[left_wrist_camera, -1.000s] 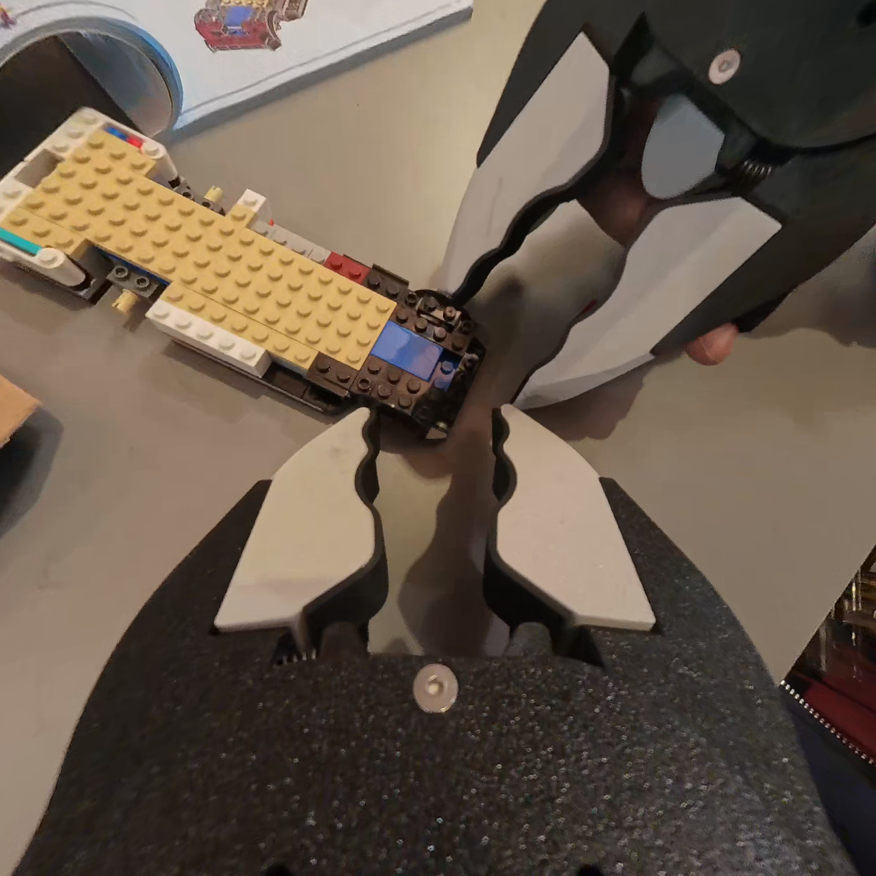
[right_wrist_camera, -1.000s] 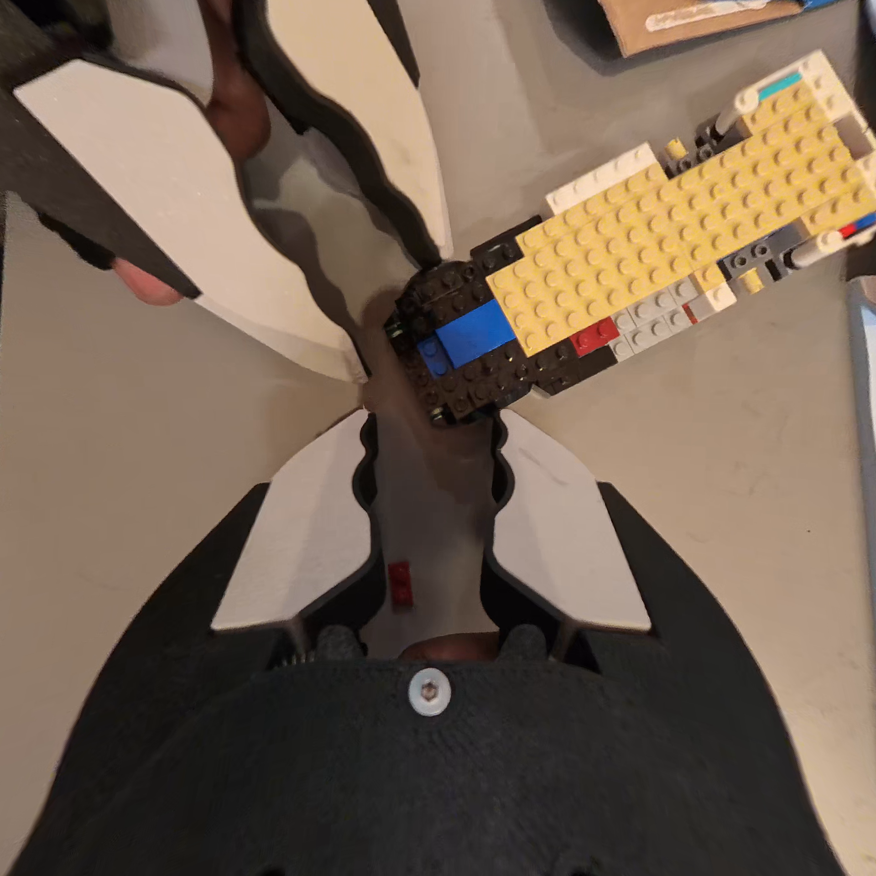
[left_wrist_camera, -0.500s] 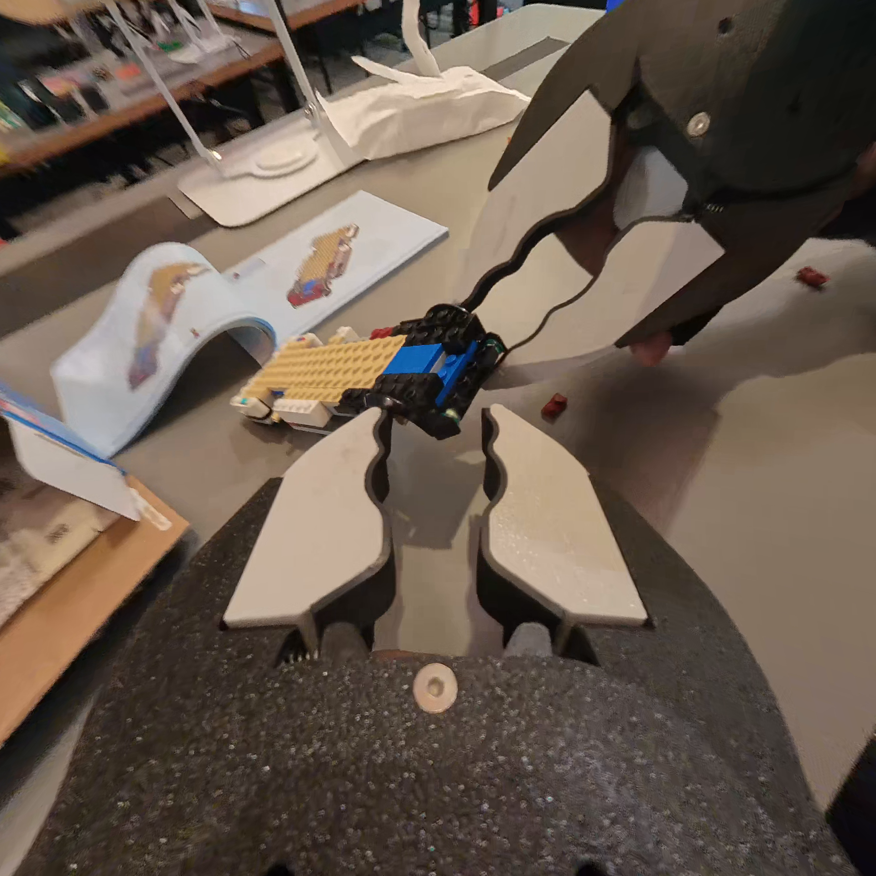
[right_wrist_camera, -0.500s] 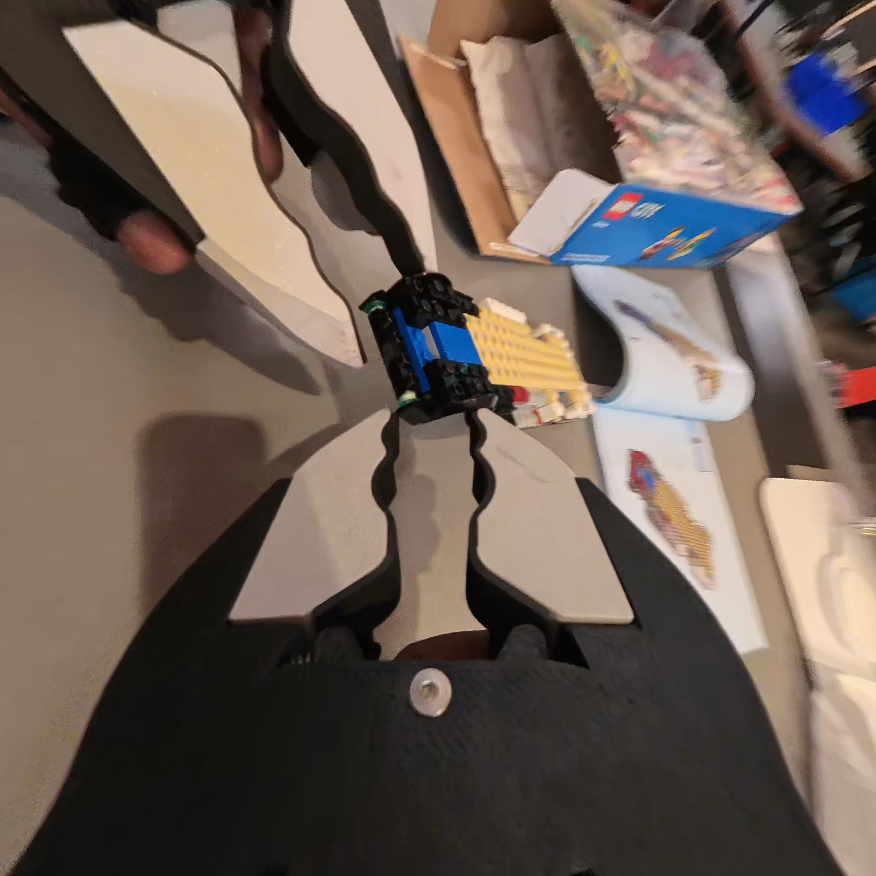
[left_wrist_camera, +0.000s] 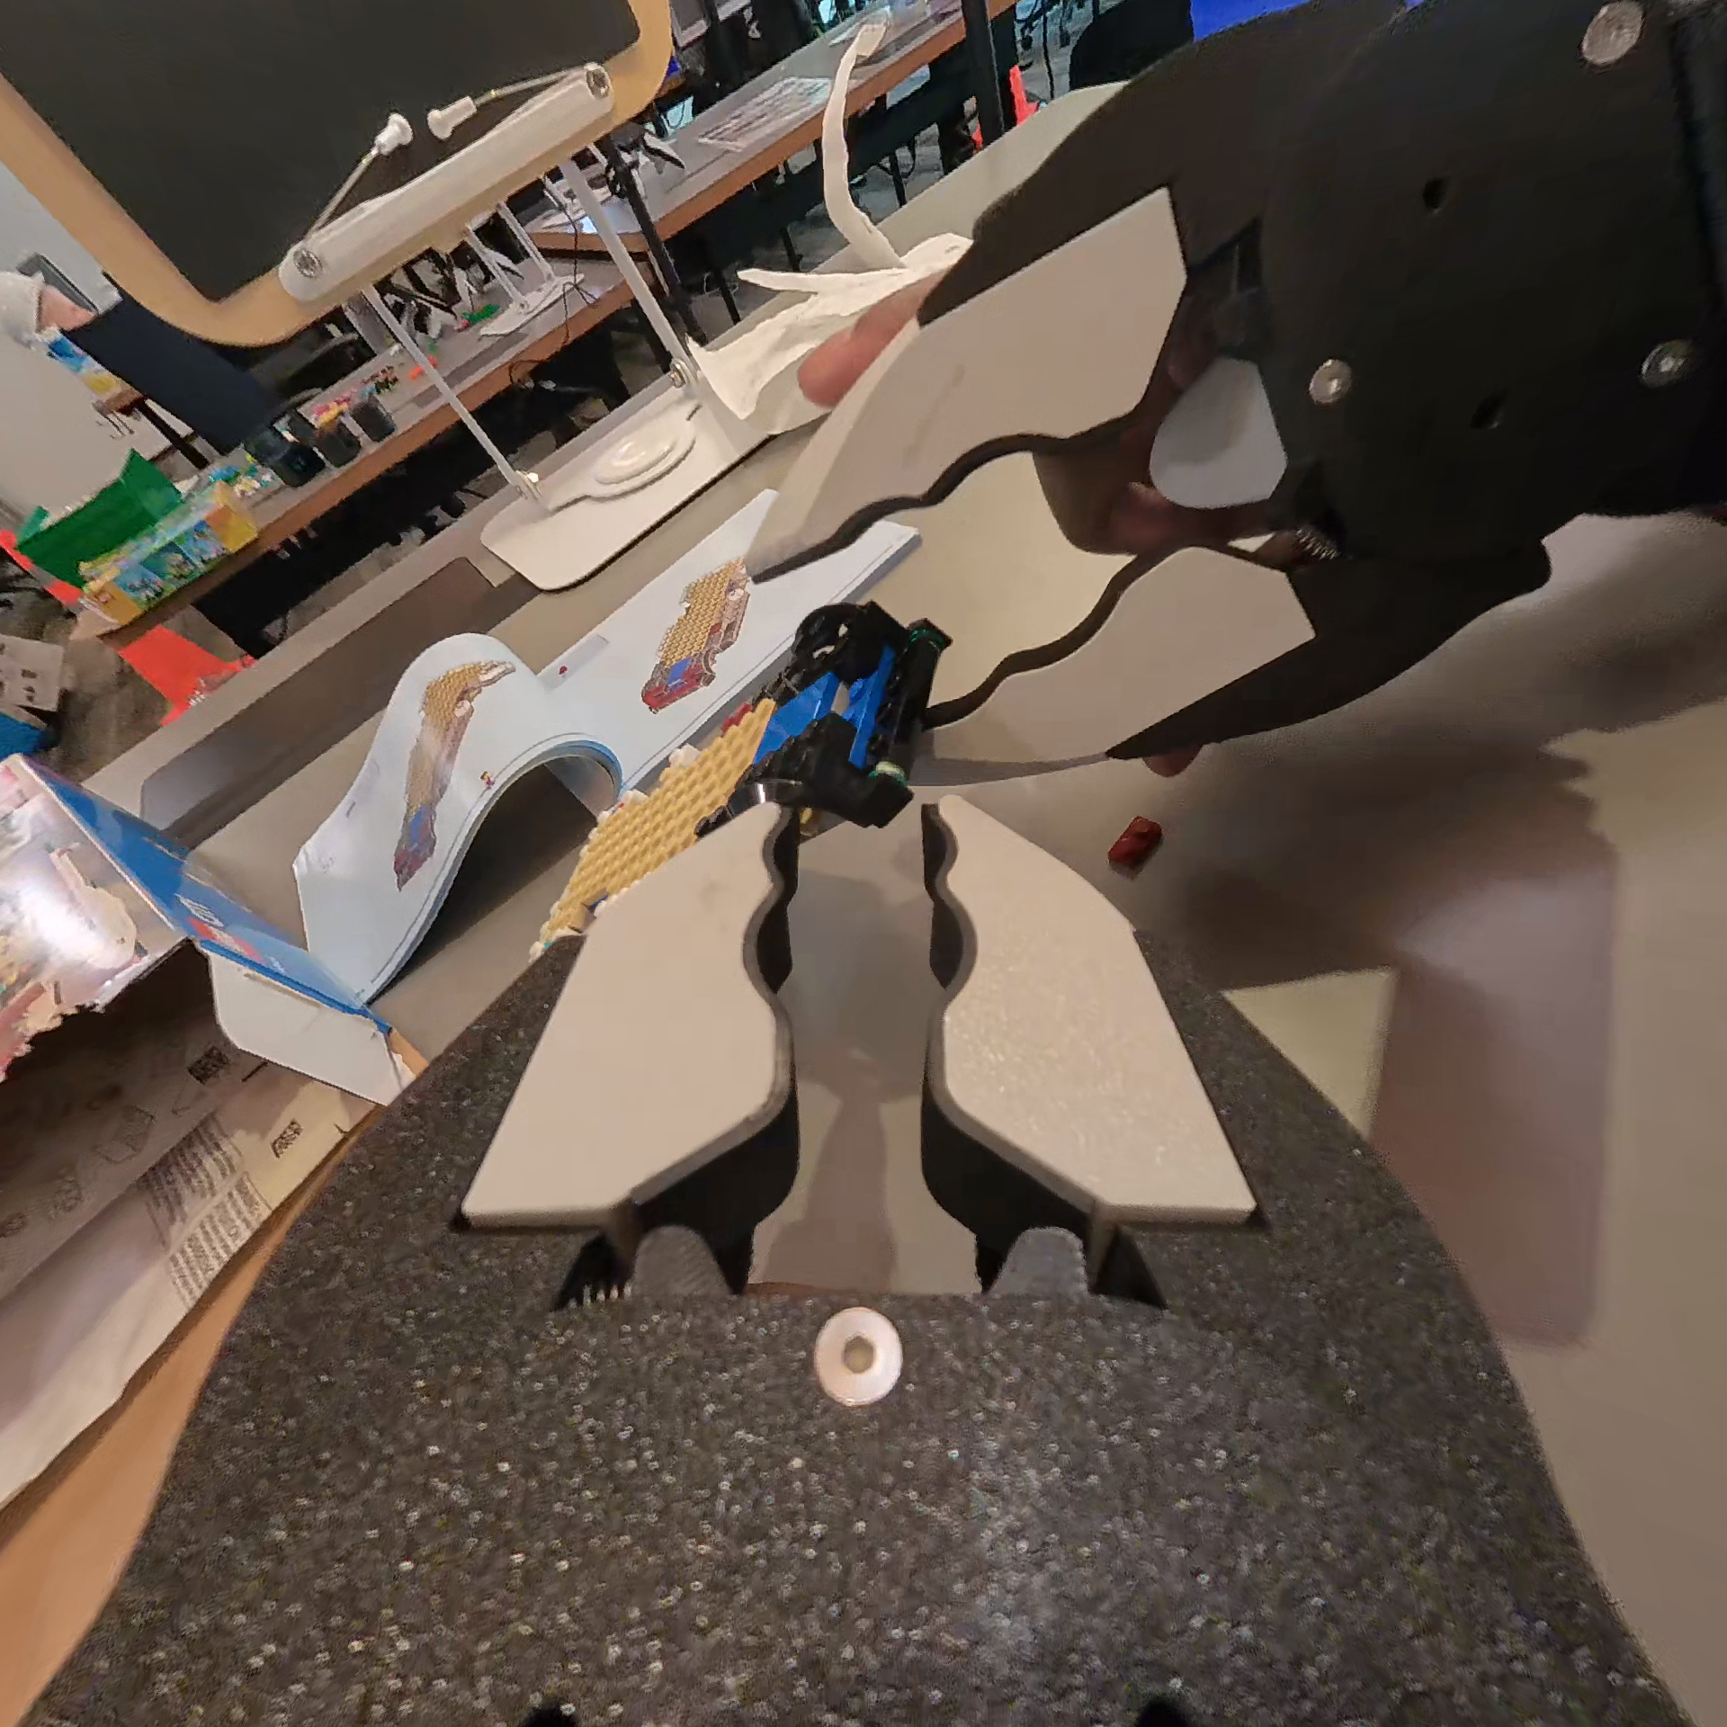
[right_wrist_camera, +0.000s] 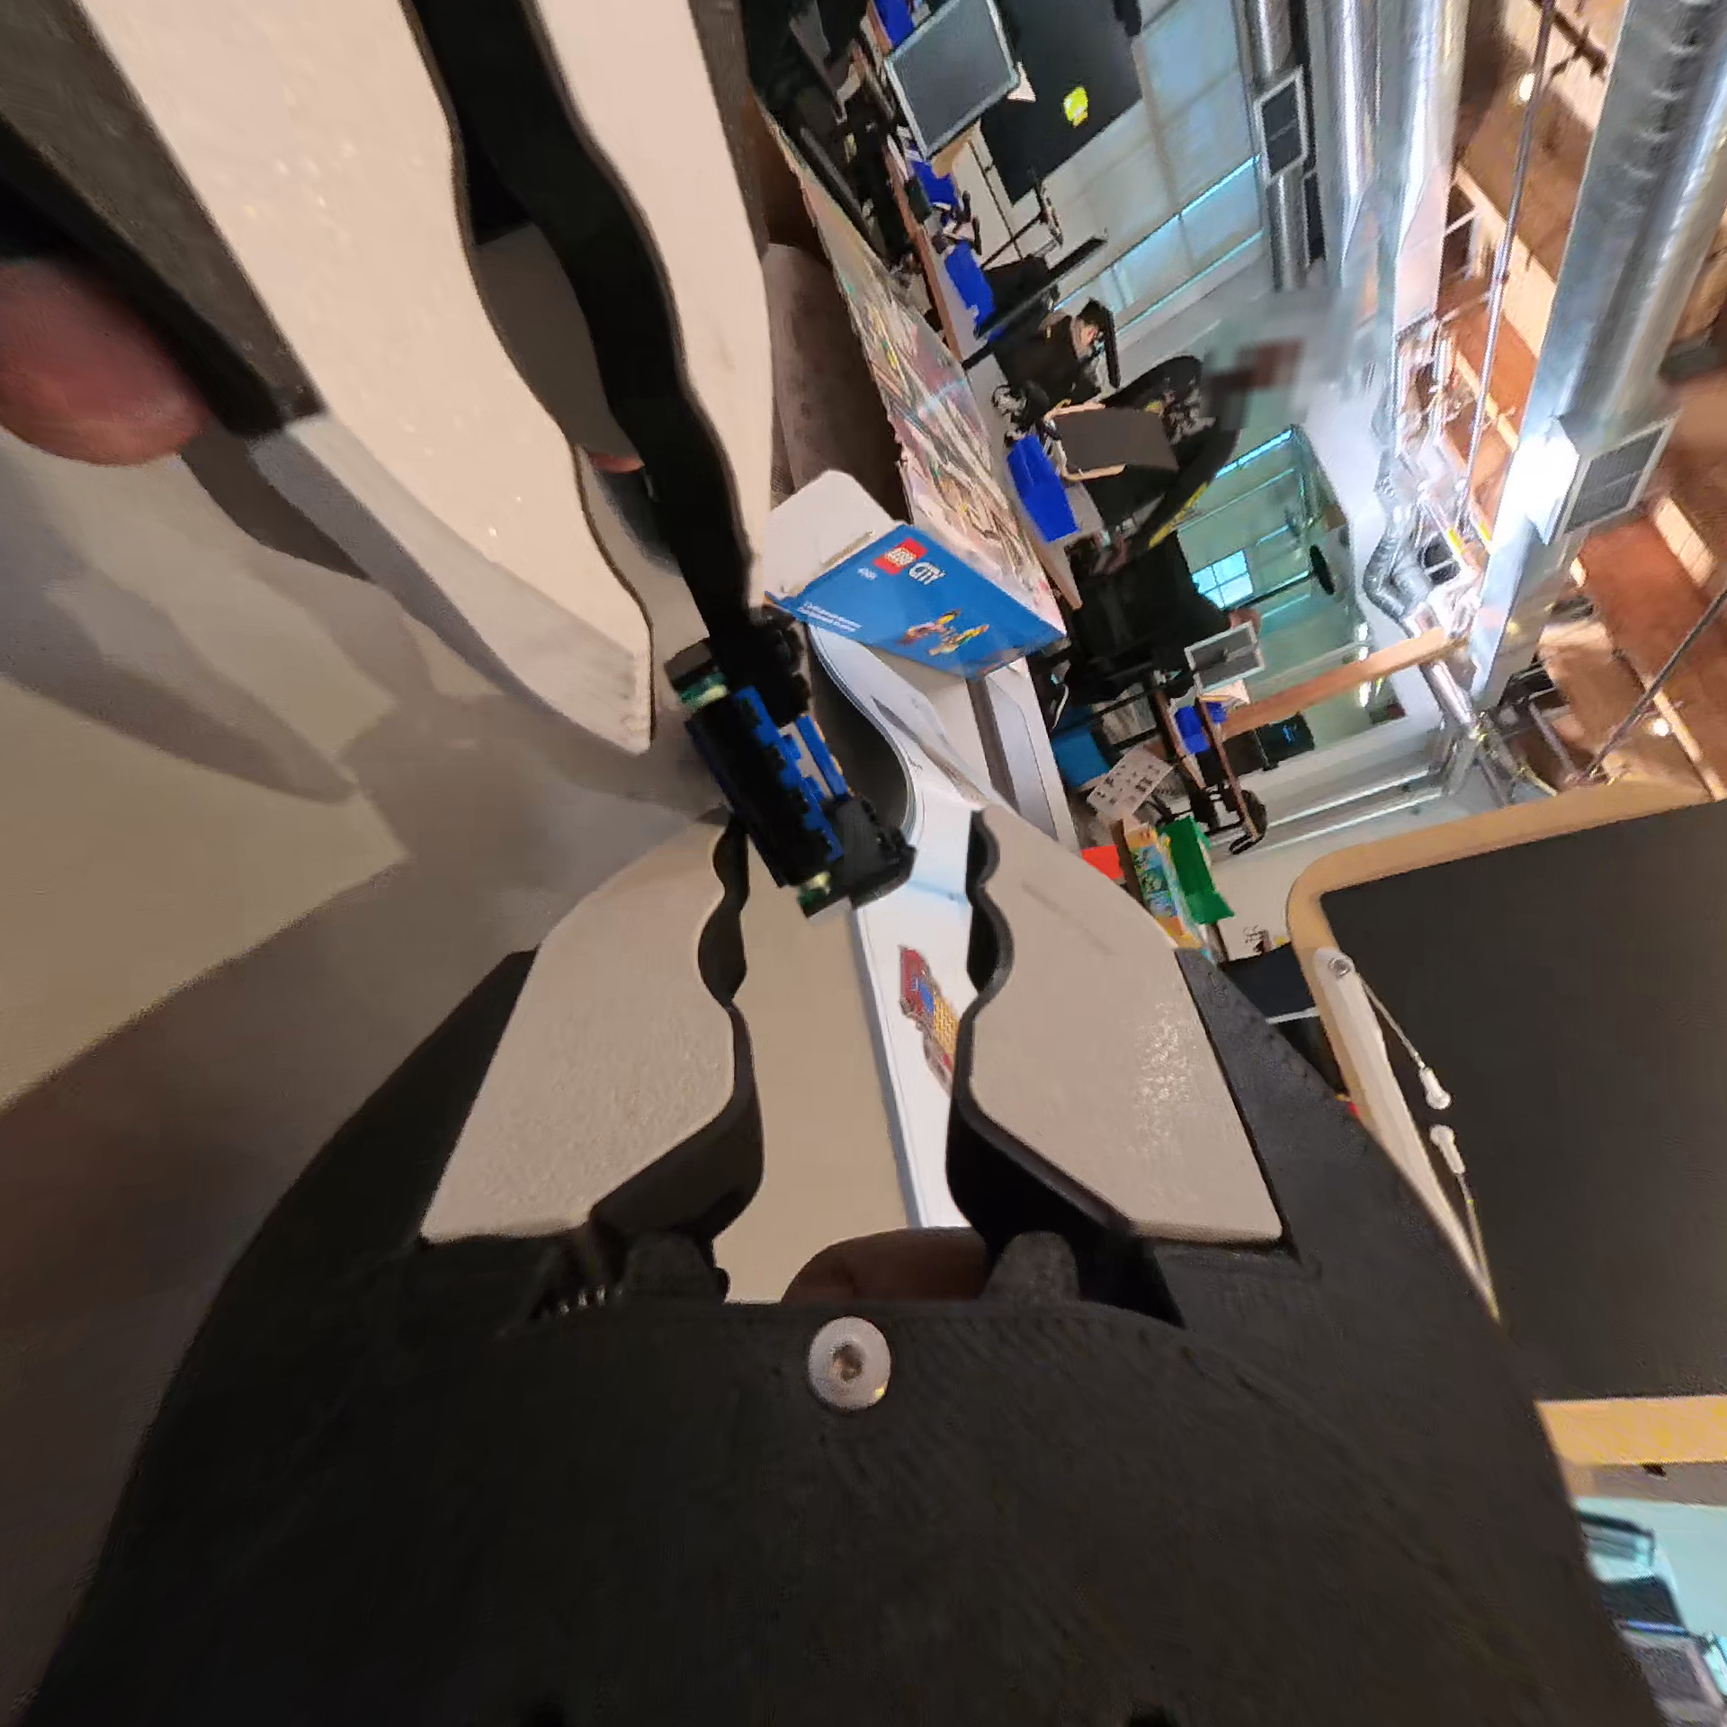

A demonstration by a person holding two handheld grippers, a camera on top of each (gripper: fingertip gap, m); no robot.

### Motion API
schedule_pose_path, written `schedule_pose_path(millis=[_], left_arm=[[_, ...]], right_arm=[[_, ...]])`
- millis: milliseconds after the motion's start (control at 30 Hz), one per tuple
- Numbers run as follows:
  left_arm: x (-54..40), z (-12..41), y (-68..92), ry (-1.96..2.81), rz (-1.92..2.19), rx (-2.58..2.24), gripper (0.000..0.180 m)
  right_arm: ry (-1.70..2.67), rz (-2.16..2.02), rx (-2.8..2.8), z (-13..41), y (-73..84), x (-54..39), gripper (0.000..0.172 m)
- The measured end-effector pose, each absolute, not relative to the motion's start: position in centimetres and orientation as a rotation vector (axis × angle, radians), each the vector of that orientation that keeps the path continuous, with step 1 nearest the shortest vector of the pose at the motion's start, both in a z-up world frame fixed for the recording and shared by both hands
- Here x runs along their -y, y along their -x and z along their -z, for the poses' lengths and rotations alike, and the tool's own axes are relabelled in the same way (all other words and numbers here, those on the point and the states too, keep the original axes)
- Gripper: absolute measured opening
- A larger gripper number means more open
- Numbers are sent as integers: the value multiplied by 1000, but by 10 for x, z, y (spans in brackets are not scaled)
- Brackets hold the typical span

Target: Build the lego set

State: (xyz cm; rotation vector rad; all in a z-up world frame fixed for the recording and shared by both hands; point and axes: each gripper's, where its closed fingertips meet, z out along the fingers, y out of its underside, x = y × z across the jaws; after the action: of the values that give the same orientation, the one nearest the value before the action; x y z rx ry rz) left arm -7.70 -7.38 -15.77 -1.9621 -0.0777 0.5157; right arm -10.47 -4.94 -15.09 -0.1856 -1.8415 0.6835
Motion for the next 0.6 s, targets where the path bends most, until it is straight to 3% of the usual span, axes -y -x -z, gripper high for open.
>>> schedule_pose_path(millis=[267, 467, 600], left_arm=[[80, 147, 76, 1909, -583, -9, 29], [76, 137, 73, 1887, -568, -164, 63], [67, 151, 77, 1978, -700, -304, 61]], right_arm=[[68, -588, 1842, 156, 103, 51, 30], [67, -590, 1848, 152, 98, 55, 30], [45, -602, 1846, 147, 91, 63, 29]])
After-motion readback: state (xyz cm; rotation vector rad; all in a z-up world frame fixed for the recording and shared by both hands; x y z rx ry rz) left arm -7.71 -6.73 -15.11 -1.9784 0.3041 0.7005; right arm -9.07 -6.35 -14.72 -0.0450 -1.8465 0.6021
